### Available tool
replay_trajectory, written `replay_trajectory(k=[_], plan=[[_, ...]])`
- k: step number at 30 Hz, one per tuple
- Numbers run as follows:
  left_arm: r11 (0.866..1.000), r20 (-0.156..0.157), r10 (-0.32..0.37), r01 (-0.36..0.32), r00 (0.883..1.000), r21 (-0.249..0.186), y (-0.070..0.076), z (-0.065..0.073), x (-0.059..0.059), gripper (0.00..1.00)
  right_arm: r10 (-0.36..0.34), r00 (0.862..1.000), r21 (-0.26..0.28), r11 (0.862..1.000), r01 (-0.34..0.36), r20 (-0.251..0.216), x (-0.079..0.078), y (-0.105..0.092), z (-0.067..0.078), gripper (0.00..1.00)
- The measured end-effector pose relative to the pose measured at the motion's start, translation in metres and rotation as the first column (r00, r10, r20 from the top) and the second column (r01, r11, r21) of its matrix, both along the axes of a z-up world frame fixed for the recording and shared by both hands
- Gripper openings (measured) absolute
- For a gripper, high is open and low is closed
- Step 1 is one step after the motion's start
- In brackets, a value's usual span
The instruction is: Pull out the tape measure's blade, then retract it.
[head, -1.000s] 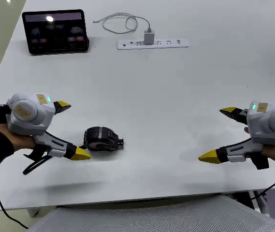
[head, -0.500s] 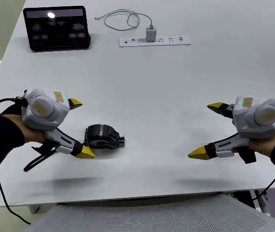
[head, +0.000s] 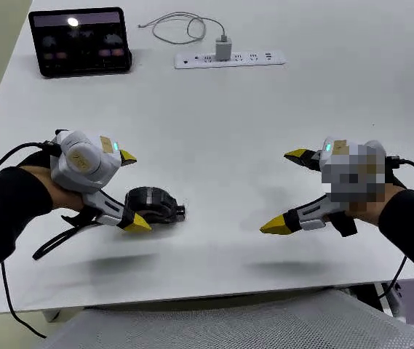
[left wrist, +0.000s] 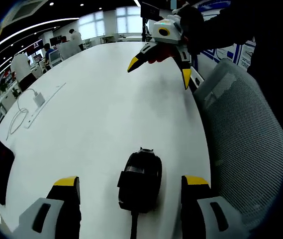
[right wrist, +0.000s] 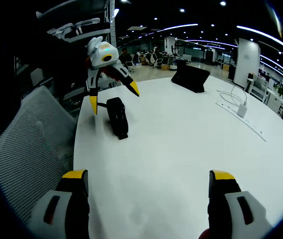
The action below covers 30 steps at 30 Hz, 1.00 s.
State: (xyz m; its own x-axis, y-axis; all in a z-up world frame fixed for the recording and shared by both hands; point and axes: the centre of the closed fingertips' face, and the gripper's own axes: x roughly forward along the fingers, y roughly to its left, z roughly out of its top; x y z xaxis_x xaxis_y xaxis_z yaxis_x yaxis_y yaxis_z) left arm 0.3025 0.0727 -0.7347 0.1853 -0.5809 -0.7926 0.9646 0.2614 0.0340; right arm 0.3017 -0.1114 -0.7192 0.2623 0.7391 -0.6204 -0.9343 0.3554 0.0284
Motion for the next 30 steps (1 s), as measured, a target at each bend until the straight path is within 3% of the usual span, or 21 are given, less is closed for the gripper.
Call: replay_trajectory(k=[10, 17, 23, 30], plan=[[0.998, -0.004, -0.047, 0.047, 0.999, 0.037, -0.006, -0.01, -0.003, 0.67, 0.045, 0.999, 0.009, 0.999, -0.045, -0.001, 0.001, 0.024, -0.002, 0.95], [0.999, -0.027, -0.04, 0.041, 0.999, 0.02, -0.013, -0.01, -0.004, 0.55, 0.074, 0.997, 0.012, 0.997, -0.074, -0.005, -0.001, 0.038, -0.004, 0.94], [0.995, -0.013, -0.086, 0.087, 0.996, 0.051, -0.014, -0.013, -0.009, 0.49, 0.104, 0.995, 0.009, 0.995, -0.104, -0.002, -0.002, 0.048, -0.005, 0.93], [0.994, 0.008, -0.085, 0.085, 0.996, 0.073, -0.011, -0.015, -0.005, 0.38, 0.13, 0.992, 0.016, 0.991, -0.13, -0.002, 0.0, 0.065, -0.008, 0.89]])
